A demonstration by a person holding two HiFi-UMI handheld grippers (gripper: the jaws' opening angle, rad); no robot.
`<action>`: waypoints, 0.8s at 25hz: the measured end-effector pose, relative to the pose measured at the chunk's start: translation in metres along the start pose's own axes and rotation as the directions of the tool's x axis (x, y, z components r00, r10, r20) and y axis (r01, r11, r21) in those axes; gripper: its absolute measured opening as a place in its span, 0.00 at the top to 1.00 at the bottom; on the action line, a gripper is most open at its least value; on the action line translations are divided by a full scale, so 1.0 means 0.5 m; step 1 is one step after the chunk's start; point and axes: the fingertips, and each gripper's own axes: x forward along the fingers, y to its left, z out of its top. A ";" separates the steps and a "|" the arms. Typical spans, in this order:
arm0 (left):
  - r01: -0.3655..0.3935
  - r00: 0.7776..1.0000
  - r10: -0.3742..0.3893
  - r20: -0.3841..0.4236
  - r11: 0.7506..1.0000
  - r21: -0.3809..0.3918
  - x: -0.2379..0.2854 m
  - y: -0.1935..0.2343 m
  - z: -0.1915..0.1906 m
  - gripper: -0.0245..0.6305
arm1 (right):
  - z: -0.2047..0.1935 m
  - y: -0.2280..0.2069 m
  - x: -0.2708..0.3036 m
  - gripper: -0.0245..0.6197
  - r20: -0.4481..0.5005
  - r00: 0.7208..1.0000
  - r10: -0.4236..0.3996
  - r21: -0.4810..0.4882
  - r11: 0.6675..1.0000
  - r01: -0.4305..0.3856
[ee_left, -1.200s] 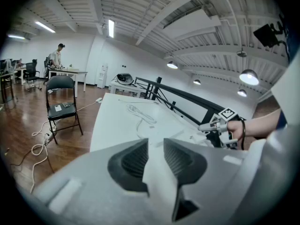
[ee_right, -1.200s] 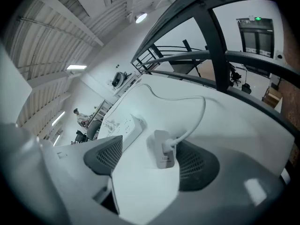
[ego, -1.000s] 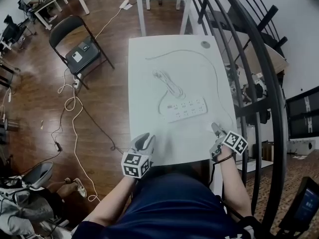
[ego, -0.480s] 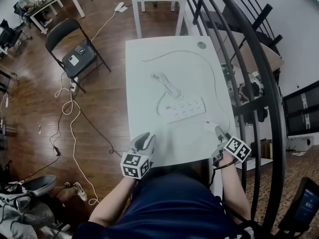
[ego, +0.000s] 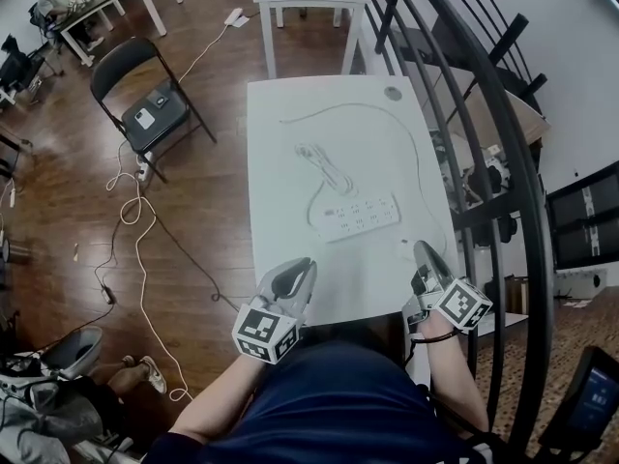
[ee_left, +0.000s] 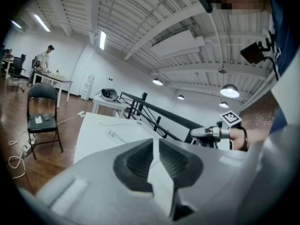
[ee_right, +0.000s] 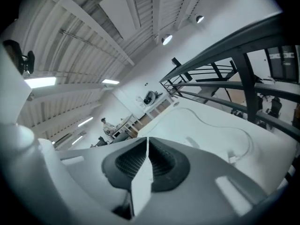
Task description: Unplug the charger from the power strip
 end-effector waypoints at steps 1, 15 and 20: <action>0.017 1.000 -0.017 0.016 1.000 0.009 0.000 -0.013 0.017 0.93 | 0.005 0.022 0.001 0.94 0.013 0.999 0.030 0.006 1.000 -0.030; 0.178 0.983 -0.183 0.001 0.959 0.219 -0.001 -0.131 0.063 0.95 | -0.008 0.261 -0.040 0.95 -0.015 0.974 0.225 -0.479 0.853 -0.204; 0.147 0.989 -0.149 0.001 0.972 0.181 0.005 -0.123 0.067 0.95 | -0.039 0.258 -0.040 0.95 -0.034 0.975 0.218 -0.497 0.843 -0.206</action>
